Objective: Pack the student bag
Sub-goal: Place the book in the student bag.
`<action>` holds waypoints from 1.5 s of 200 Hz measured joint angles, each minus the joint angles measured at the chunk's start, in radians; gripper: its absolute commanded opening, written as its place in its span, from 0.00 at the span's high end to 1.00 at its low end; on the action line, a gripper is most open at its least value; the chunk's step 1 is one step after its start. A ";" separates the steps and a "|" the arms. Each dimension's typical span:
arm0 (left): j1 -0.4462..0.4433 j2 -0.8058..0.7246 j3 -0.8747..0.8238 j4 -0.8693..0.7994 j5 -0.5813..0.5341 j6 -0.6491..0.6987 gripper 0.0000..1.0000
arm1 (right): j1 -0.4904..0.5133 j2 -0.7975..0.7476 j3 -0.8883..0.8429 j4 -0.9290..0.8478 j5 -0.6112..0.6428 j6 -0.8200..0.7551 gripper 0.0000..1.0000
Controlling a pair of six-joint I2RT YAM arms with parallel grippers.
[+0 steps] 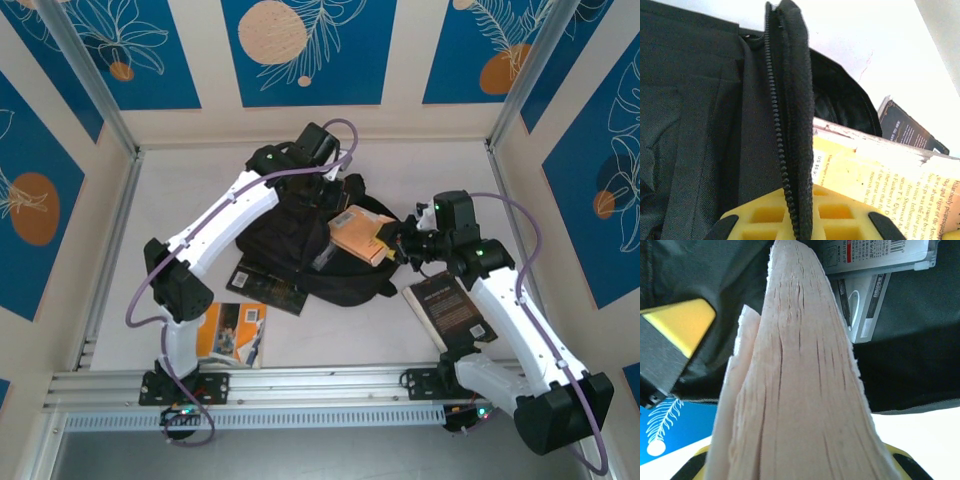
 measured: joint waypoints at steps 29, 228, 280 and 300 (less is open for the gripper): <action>0.023 -0.050 0.000 0.001 -0.025 -0.008 1.00 | -0.007 -0.042 -0.050 -0.019 0.003 -0.036 1.00; 0.066 -0.143 0.023 -0.020 0.026 -0.080 1.00 | 0.185 0.367 -0.106 0.600 0.121 0.191 1.00; 0.066 -0.130 0.023 -0.017 0.038 -0.110 1.00 | 0.217 0.606 0.032 0.701 0.209 0.257 1.00; 0.065 -0.125 0.025 -0.016 0.040 -0.113 1.00 | 0.238 0.726 0.110 0.747 0.225 0.265 0.92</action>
